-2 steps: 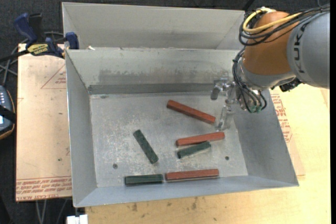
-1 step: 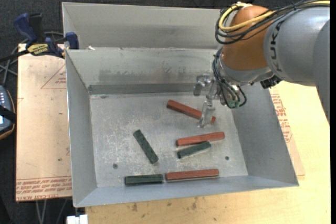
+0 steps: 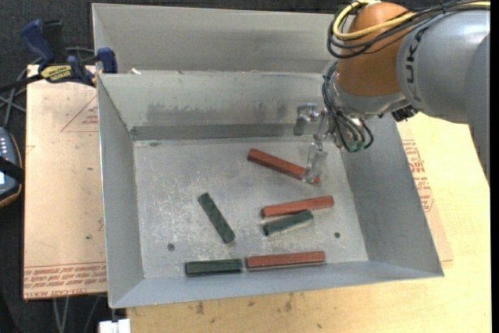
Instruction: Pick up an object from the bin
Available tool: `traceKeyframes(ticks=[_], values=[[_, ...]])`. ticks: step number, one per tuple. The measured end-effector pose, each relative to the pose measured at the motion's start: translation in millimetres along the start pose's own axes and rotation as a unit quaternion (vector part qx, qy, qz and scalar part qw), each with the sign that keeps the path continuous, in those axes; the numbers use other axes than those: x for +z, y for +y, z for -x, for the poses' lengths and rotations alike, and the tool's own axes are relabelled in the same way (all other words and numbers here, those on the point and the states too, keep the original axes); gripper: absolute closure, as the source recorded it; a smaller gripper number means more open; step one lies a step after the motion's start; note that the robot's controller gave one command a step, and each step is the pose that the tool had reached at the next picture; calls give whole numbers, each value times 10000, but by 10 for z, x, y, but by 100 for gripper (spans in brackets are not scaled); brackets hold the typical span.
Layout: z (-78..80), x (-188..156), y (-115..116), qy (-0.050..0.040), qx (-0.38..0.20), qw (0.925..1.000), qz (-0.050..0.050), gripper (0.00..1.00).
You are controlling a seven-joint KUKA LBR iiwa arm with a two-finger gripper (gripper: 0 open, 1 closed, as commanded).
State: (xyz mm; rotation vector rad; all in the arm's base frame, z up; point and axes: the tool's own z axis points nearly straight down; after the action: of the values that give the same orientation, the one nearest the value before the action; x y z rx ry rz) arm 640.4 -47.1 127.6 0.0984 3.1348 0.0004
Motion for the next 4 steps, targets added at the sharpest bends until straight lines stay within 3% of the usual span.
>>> traceKeyframes(ticks=[1, 2, 4], values=[[-29, 512, 87, 6, 1047, 9945, 4, 0], [-9, 685, 112, -13, 930, 9957, 18, 100], [1, 633, 111, -36, 907, 9959, 15, 100]])
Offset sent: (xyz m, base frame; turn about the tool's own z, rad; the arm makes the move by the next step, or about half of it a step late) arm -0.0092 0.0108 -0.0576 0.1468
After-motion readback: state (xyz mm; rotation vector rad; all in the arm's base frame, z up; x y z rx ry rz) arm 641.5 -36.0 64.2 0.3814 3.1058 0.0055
